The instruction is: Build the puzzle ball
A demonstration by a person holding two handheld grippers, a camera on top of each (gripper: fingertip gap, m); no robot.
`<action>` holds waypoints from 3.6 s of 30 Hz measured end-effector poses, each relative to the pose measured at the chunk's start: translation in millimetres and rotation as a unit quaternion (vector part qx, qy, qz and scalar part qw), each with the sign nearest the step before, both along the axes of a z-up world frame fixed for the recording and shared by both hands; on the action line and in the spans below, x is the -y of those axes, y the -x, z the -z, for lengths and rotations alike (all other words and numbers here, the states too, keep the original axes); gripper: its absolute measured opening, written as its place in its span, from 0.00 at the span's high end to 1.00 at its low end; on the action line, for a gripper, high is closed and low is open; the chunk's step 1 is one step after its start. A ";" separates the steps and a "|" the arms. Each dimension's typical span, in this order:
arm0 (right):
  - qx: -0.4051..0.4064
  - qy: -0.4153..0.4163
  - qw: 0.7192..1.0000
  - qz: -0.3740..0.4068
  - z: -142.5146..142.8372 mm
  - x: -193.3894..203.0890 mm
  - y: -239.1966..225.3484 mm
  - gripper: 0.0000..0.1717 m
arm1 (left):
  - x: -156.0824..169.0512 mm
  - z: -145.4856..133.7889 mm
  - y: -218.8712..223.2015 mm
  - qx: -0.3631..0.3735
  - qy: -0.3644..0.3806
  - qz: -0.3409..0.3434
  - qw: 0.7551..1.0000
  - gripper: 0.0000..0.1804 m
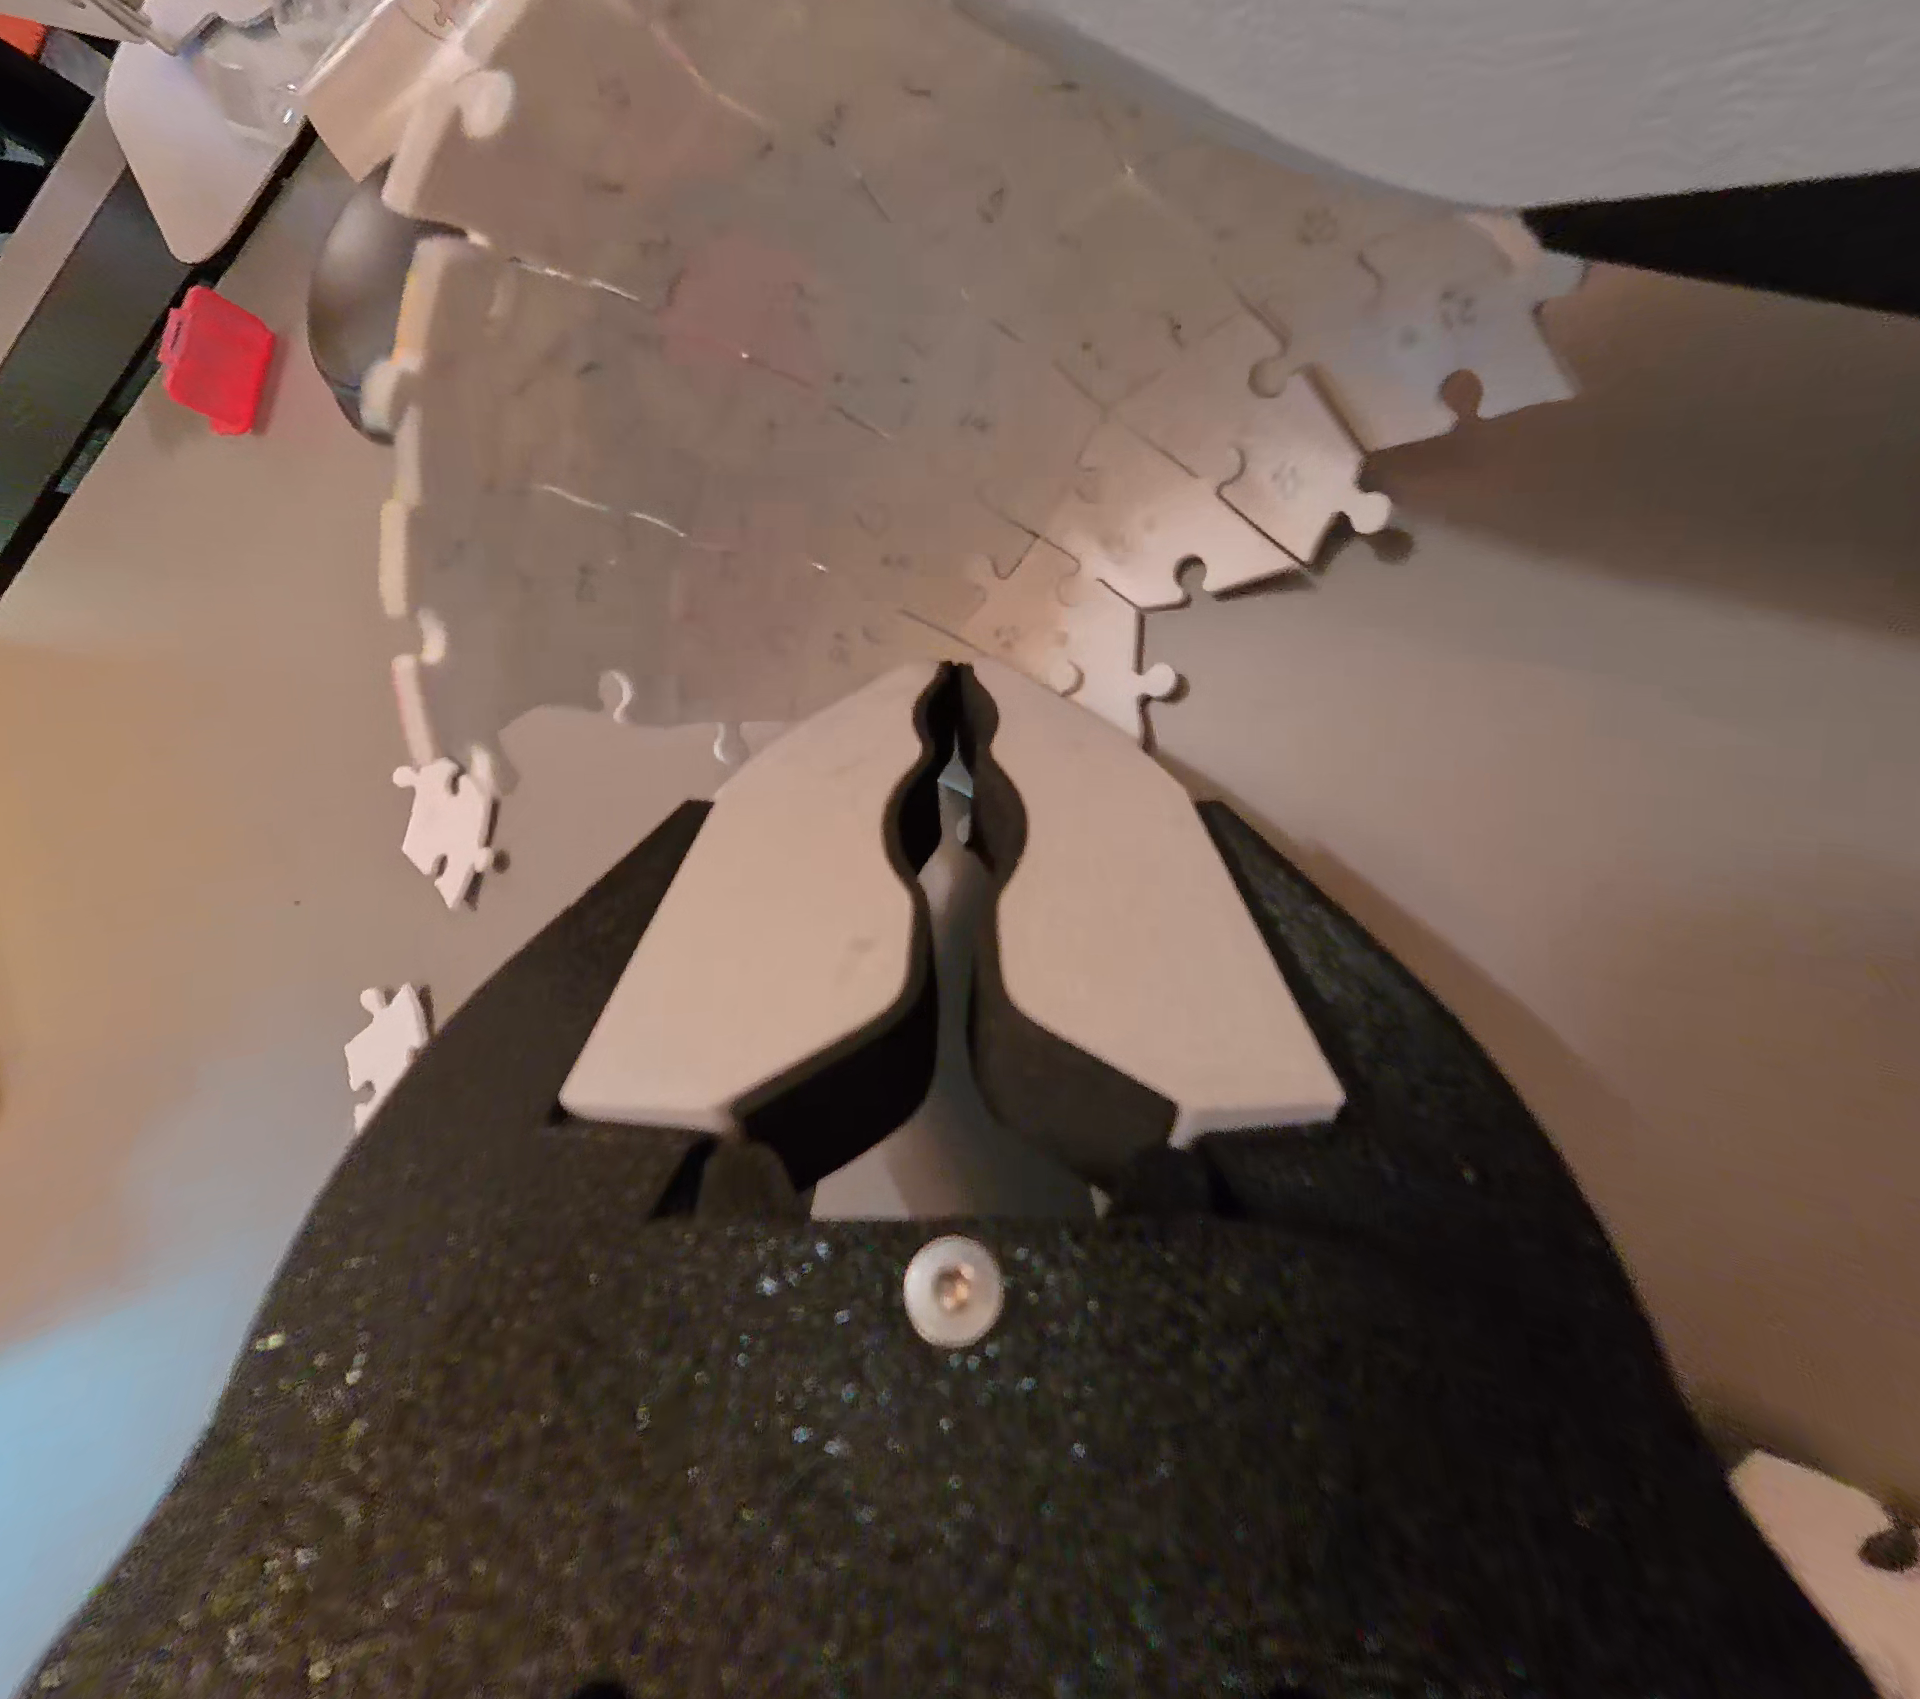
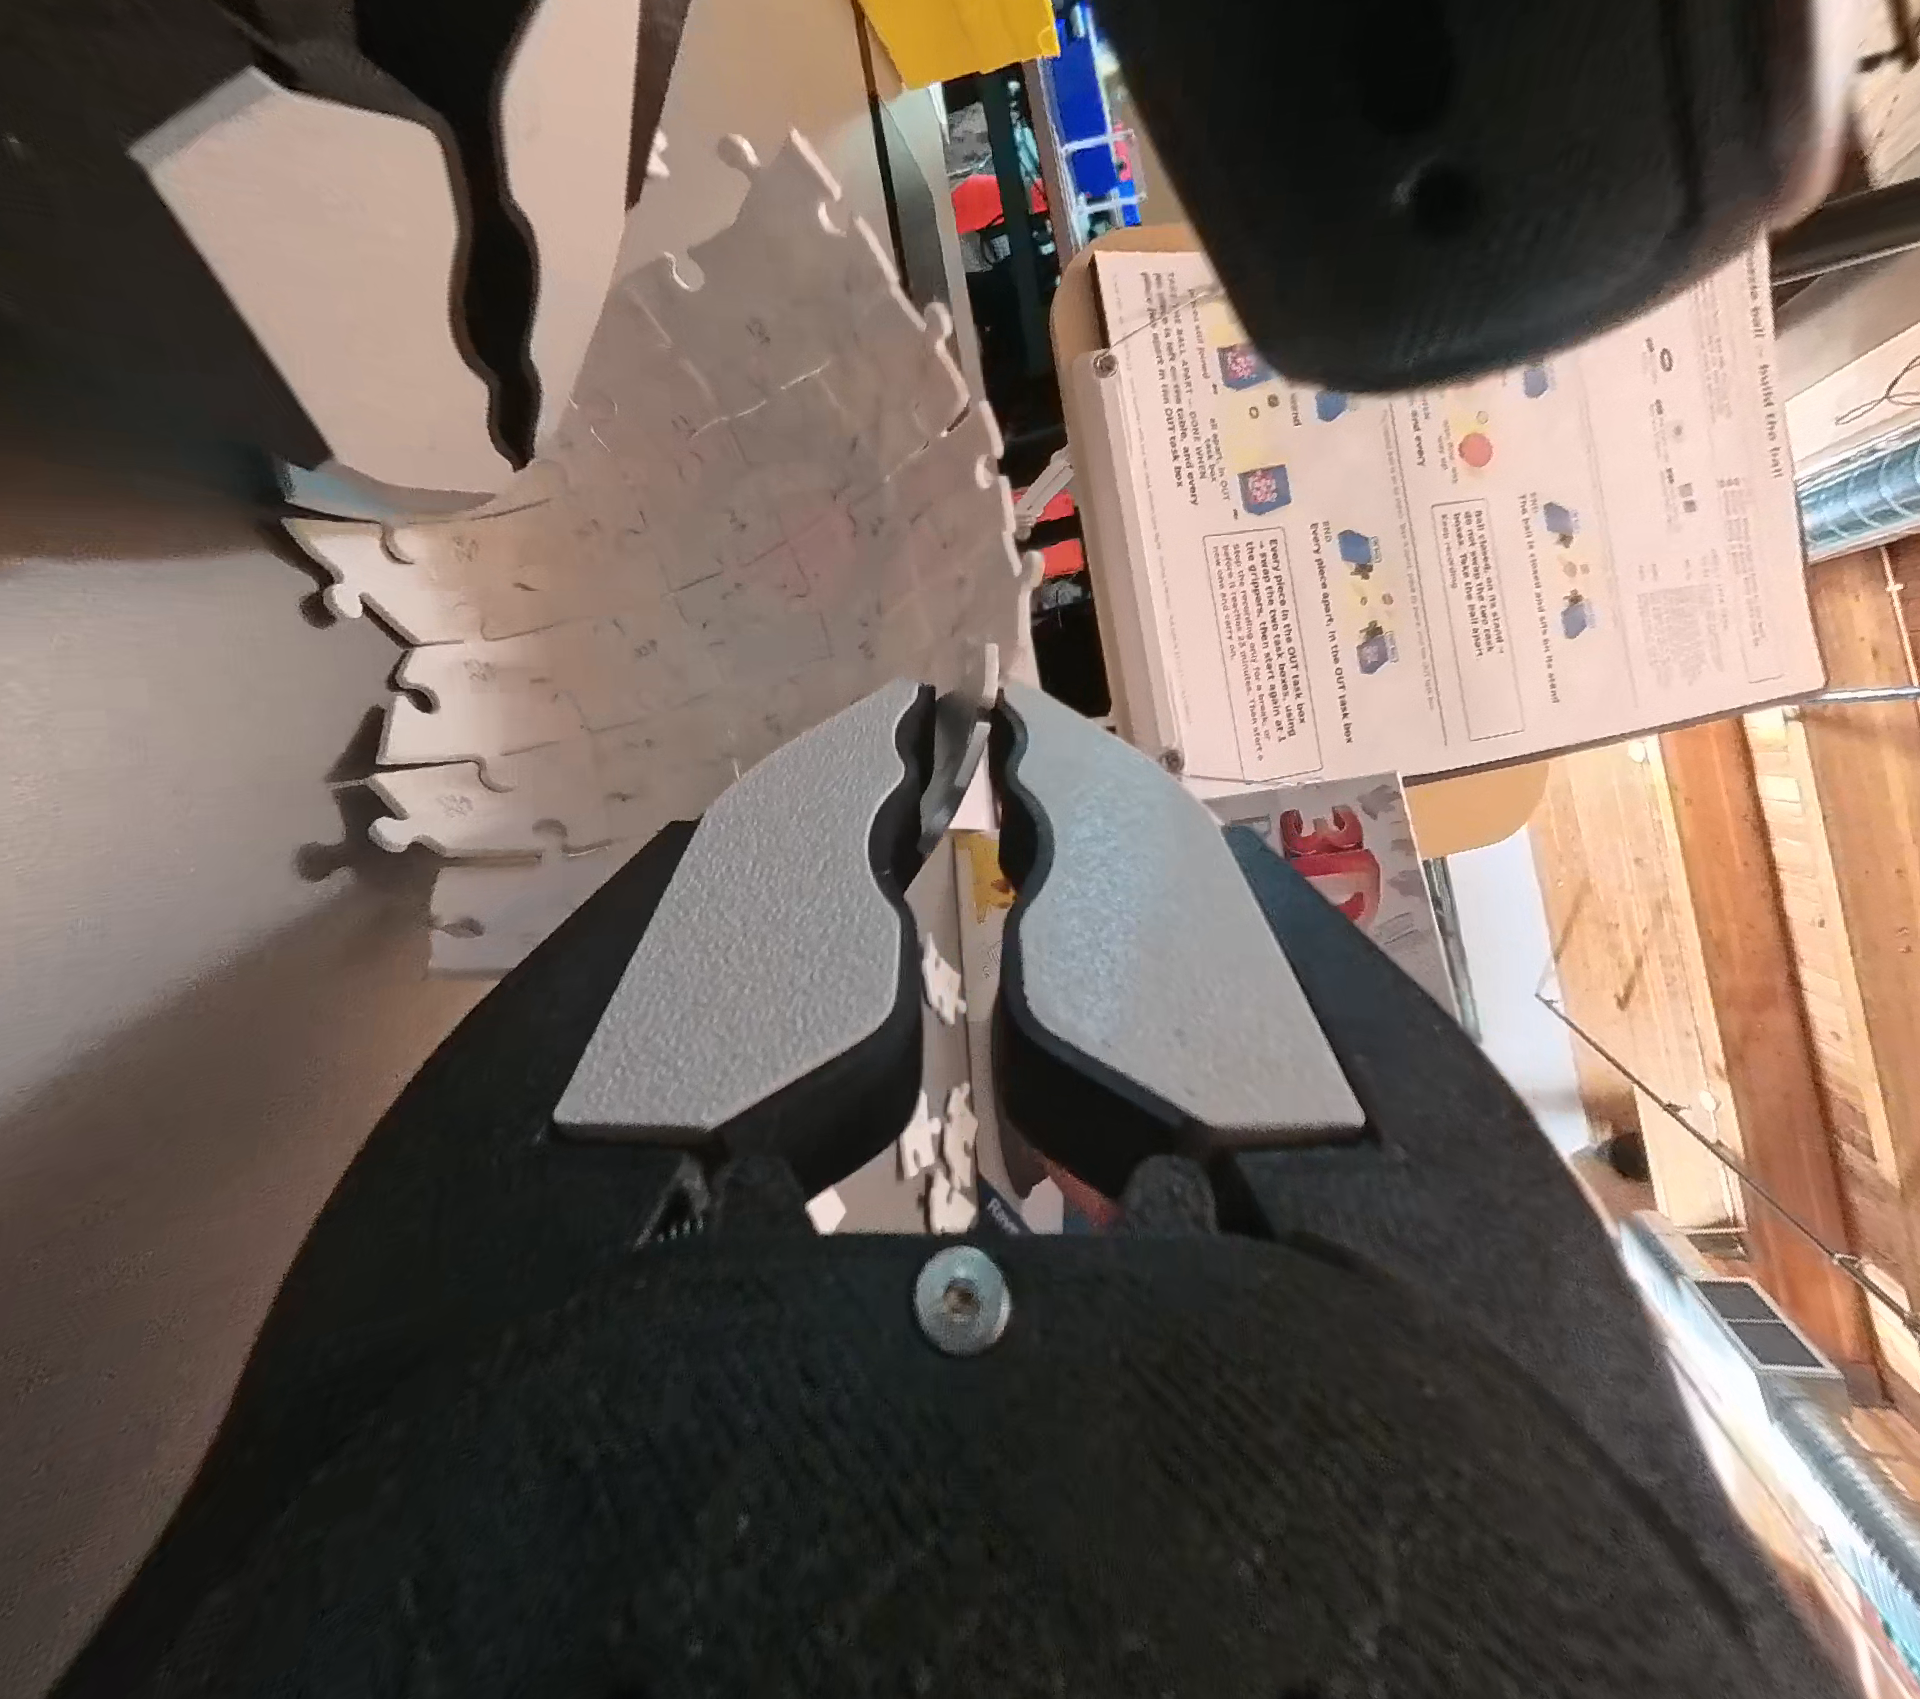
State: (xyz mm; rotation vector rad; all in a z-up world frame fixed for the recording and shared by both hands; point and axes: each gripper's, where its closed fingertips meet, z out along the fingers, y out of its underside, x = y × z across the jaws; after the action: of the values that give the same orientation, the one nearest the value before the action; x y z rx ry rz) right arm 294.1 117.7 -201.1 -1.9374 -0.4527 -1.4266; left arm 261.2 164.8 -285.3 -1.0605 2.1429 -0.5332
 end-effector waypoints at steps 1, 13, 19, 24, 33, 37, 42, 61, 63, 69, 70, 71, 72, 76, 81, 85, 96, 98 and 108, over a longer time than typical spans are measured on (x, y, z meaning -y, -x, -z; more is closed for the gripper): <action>-0.001 0.000 1.000 0.001 -0.2 -0.1 -0.7 0.95 | 0.1 0.0 0.0 -0.001 0.000 0.003 1.000 1.00; 0.020 0.004 1.000 -0.003 -2.1 -2.6 4.9 0.95 | 1.4 -0.6 9.1 -0.009 -0.001 0.019 1.000 1.00; 0.030 0.007 1.000 -0.005 -3.9 -4.1 7.6 0.95 | 2.9 0.0 8.5 -0.010 -0.015 0.031 0.999 1.00; 0.031 0.006 1.000 -0.005 -3.9 -4.3 8.2 0.95 | 2.8 0.1 8.6 -0.005 -0.039 0.041 0.998 1.00; 0.023 0.005 1.000 -0.002 -2.0 -3.4 5.9 0.95 | 4.1 -0.7 9.2 -0.033 0.003 0.058 0.998 1.00; 0.011 0.004 1.000 0.003 1.3 -0.7 1.2 0.94 | 9.4 -22.4 15.3 0.015 0.047 0.097 0.994 1.00; -0.006 -0.003 1.000 0.003 4.7 0.4 -5.0 0.94 | 3.0 -22.8 29.8 0.017 -0.038 0.185 0.982 0.86; -0.021 -0.017 1.000 0.001 7.5 -0.4 -12.9 0.93 | 12.8 -4.9 15.5 0.033 -0.169 0.306 0.936 0.89; -0.023 -0.020 1.000 -0.003 7.7 -0.4 -12.6 0.93 | 9.6 -6.0 14.7 0.037 -0.178 0.321 0.929 0.88; -0.033 -0.030 0.999 -0.007 8.5 0.0 -15.3 0.93 | 8.5 -6.5 11.3 0.058 -0.218 0.357 0.906 0.88; -0.034 -0.031 0.999 -0.007 8.5 0.2 -15.7 0.93 | 7.9 -6.0 10.5 0.060 -0.229 0.360 0.902 0.89; -0.035 -0.033 0.999 -0.007 8.6 0.4 -16.2 0.93 | 7.5 -5.9 9.3 0.064 -0.239 0.363 0.899 0.89; -0.035 -0.034 0.999 -0.008 8.3 0.4 -16.5 0.93 | 7.3 -6.0 7.7 0.070 -0.248 0.364 0.895 0.89; -0.031 -0.037 0.999 -0.012 7.2 -0.3 -17.0 0.94 | 4.4 -4.3 4.0 0.073 -0.293 0.370 0.878 0.91; -0.022 -0.035 0.999 -0.017 5.9 -1.5 -15.4 0.94 | 1.9 -3.6 2.1 0.073 -0.312 0.371 0.872 0.92; -0.014 -0.027 0.999 -0.019 6.1 -3.0 -13.4 0.94 | 0.3 -4.2 6.0 0.051 -0.273 0.355 0.893 0.91; 0.020 -0.022 0.999 -0.030 -0.3 -10.5 -4.6 0.94 | -5.7 -22.4 -3.4 0.058 -0.120 0.219 0.967 1.00; 0.022 -0.021 0.999 -0.030 -0.6 -10.9 -4.1 0.94 | -7.0 -13.0 -8.1 0.061 -0.152 0.214 0.963 1.00; 0.021 -0.021 0.999 -0.025 0.2 -11.1 -6.4 0.94 | -5.1 -1.6 -17.0 0.042 -0.156 0.191 0.968 1.00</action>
State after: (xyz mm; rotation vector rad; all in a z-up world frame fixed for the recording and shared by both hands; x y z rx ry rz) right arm 300.5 128.8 -201.2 -1.8532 -0.4849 -1.4368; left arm 278.2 169.9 -283.7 -0.4464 2.2706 -0.3862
